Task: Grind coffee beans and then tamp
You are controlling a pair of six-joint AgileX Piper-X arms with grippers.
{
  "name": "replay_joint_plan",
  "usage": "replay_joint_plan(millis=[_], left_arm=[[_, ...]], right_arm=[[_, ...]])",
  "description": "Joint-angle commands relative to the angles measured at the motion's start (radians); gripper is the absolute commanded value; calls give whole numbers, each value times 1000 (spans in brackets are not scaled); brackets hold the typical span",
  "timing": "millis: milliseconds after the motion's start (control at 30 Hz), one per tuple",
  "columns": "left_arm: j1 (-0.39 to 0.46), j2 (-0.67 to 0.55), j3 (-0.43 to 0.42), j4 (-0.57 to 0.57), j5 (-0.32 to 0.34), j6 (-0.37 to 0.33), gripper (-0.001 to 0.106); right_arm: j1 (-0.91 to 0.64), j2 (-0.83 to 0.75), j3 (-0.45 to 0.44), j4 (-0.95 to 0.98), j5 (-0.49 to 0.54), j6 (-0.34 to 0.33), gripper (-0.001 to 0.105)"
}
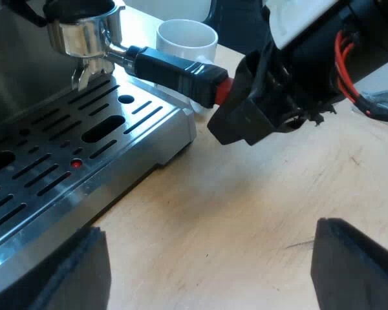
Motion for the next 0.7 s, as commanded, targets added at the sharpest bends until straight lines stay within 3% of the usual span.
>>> replay_joint_plan(millis=[33, 267, 700], left_arm=[[-5, -1, -2, -6, 10, -7, 66], [-5, -8, -2, 34, 11, -7, 66], [-5, -174, -2, 114, 6, -7, 66]], right_arm=[[25, -21, -2, 14, 79, 5, 0], [68, -23, -2, 47, 92, 48, 0], [141, -86, -2, 105, 134, 57, 0]])
